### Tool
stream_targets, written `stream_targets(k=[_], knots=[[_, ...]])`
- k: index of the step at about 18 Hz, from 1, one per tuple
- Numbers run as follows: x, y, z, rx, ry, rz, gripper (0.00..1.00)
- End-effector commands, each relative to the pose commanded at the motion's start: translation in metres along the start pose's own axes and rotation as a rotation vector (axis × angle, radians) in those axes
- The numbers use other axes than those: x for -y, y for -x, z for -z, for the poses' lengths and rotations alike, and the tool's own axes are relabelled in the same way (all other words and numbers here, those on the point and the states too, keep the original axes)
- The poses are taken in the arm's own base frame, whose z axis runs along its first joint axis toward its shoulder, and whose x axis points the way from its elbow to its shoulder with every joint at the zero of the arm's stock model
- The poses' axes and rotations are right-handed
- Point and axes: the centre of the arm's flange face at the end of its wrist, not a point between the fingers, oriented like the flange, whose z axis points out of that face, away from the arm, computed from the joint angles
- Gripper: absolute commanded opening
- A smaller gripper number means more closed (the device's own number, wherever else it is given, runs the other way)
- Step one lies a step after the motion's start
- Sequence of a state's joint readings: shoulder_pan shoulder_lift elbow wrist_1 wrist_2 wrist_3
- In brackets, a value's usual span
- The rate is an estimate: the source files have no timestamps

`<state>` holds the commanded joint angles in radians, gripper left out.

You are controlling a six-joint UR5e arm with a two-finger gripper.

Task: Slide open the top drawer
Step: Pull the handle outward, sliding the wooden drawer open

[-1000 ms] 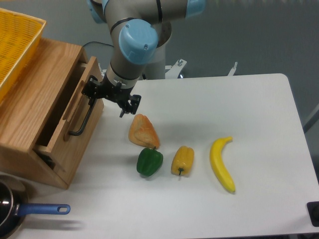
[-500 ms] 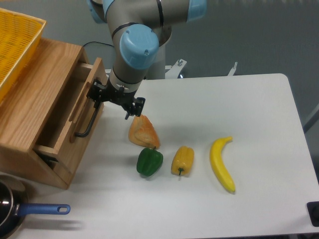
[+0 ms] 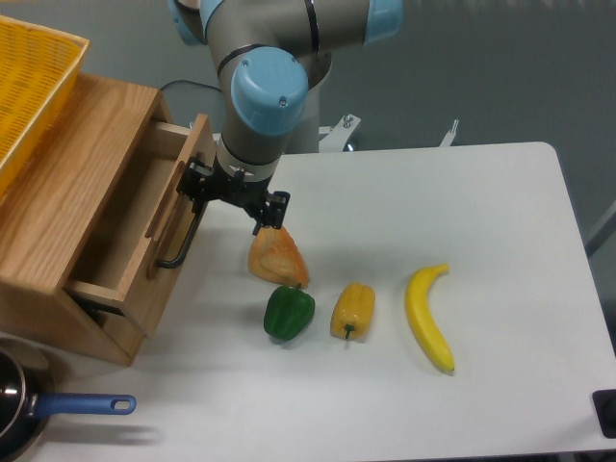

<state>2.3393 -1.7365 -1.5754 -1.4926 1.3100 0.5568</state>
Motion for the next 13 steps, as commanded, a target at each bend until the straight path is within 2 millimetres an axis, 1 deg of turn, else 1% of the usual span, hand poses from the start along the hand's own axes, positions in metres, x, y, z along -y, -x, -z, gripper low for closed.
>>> stream_targets(k=[4,9,11,13], knots=[[0.003,0.008,-0.002,0.021,-0.002,0.000,1.00],[0.003,0.010,0.001,0.036,0.001,0.000,1.00],[0.002,0.012,0.002,0.044,0.007,-0.033,1.00],[0.000,0.019,0.005,0.046,0.002,-0.034,1.00]])
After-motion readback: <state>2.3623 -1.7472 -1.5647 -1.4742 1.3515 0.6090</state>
